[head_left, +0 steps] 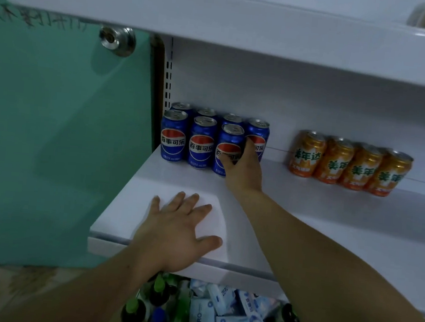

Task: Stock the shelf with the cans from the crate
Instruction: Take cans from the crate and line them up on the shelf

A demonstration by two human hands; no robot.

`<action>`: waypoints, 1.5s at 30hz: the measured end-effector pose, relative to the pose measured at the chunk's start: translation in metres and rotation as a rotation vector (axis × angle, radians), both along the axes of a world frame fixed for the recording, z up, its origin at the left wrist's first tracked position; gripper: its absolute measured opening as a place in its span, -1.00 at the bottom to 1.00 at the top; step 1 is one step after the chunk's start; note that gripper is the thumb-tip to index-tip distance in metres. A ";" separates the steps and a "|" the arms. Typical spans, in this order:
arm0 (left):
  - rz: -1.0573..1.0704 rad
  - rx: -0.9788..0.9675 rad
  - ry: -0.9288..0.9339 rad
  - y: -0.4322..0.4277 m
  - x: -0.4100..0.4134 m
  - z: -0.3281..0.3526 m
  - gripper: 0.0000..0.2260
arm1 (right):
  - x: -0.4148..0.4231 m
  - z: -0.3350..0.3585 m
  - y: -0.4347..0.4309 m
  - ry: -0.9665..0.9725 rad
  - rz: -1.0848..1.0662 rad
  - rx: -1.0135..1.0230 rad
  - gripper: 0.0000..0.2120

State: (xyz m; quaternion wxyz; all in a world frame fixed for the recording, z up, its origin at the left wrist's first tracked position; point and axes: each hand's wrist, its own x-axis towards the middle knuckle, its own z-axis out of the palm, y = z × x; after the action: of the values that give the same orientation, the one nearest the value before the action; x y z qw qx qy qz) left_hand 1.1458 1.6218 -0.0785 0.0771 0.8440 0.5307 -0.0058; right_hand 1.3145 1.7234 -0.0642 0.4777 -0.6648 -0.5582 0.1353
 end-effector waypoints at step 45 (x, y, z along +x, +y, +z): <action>-1.207 -0.476 0.386 -0.402 0.450 -0.224 -0.43 | 0.343 -0.213 -0.735 0.426 -0.947 -1.038 -0.44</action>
State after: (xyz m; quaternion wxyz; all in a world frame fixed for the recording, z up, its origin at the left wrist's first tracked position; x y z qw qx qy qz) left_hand 1.5954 1.2201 -0.3026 0.1480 0.9364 -0.0451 -0.3151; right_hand 1.6576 0.9885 -0.2773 0.2068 -0.9347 0.0298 0.2876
